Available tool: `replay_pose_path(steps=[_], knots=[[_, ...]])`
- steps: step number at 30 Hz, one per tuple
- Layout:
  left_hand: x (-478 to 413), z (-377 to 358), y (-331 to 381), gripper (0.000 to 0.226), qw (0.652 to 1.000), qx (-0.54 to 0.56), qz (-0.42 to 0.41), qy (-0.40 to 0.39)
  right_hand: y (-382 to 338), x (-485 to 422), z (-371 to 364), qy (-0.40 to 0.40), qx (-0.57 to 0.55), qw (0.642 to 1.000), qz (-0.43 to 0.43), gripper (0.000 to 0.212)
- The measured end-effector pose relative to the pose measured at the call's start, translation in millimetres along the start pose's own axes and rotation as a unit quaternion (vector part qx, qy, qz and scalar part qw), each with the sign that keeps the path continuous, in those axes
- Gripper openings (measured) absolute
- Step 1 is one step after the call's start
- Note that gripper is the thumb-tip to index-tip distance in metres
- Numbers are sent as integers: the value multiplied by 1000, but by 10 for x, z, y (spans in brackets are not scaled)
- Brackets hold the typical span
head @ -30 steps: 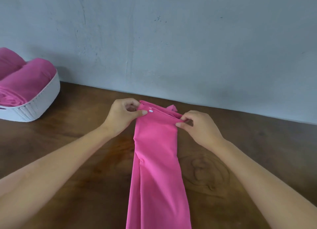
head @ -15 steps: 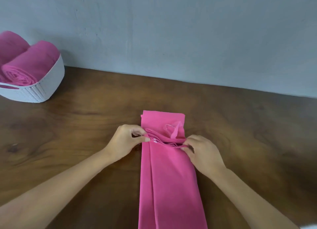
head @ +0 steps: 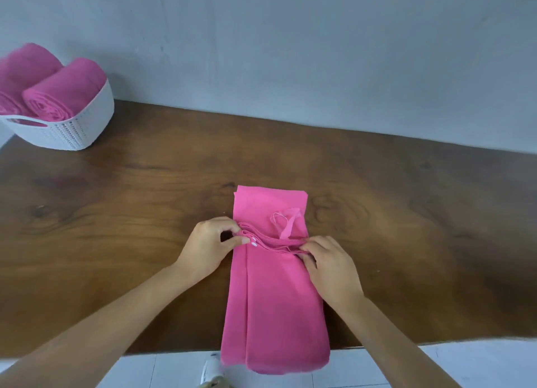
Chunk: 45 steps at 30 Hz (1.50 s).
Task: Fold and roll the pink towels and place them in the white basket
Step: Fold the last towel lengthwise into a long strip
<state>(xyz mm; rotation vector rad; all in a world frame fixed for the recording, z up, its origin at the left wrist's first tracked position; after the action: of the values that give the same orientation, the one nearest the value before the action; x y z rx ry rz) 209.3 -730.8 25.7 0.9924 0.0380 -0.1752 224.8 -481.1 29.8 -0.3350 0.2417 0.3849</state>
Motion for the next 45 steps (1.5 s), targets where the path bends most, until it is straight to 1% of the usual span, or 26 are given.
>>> replay_pose_path(steps=[2, 4, 6, 8, 9, 12, 14, 16, 20, 22, 25, 27, 30, 34, 37, 40, 45], knots=[[140, -67, 76, 13, 1000, -18, 2, -10, 17, 188, 44, 0, -7, 1000, 0, 7], [300, -151, 179, 17, 999, -40, -5, -19, 24, 402, 102, 0, -8, 1000, 3, 6], [505, -252, 337, 22, 997, -66, -24, -15, 4, 639, 171, 4, -9, 1000, 7, 15], [729, -352, 463, 28, 997, -79, -25, -9, -17, 892, 248, 19, -8, 1000, 14, 25], [842, -398, 508, 30, 997, -75, -18, -7, -20, 1020, 285, 25, -9, 1000, 15, 24], [1209, -543, 642, 33, 998, -55, 4, 7, -17, 1430, 392, 36, -16, 999, 26, 11], [1439, -616, 710, 35, 998, -48, 24, 14, -40, 1680, 476, 39, -21, 998, 47, 17], [1651, -688, 733, 32, 998, -39, 54, 6, -56, 1918, 558, 39, -21, 996, 76, 24], [2043, -813, 778, 29, 994, -14, 102, -26, -95, 2325, 729, 41, -5, 992, 123, 24], [2175, -809, 883, 25, 993, 15, 116, -11, -151, 2452, 883, 53, -8, 989, 140, 23], [2280, -754, 1118, 15, 991, 47, 124, 15, -239, 2499, 1162, 71, -14, 985, 156, 32], [2313, -725, 1272, 11, 992, 34, 117, 23, -237, 2452, 1323, 73, -33, 986, 148, 27], [2314, -666, 1451, 10, 993, 41, 98, 43, -183, 2360, 1531, 58, -70, 990, 111, 25], [2288, -616, 1629, 15, 994, 29, 78, 76, -143, 2324, 1710, 38, -53, 994, 89, 16], [2316, -649, 1716, 13, 994, 34, 68, 74, -122, 2346, 1794, 40, -52, 995, 78, 14], [2362, -671, 1750, 17, 994, 45, 73, 75, -100, 2372, 1834, 41, -58, 995, 65, 14], [2412, -704, 1845, 12, 995, 43, 51, 76, -69, 2405, 1841, 36, -59, 996, 58, 13]])
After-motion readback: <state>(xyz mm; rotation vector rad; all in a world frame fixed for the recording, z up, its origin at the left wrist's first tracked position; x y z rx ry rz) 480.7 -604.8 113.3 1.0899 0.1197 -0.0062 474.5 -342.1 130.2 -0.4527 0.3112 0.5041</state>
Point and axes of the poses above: each hand's wrist, its own x-axis away from the middle knuckle, its own z-axis out of the back of the hand, y = z × x, the point moved 7 cm from there along -x, towards the middle knuckle, and after that the axes turned 3 degrees about z, right-handed, at the moved point
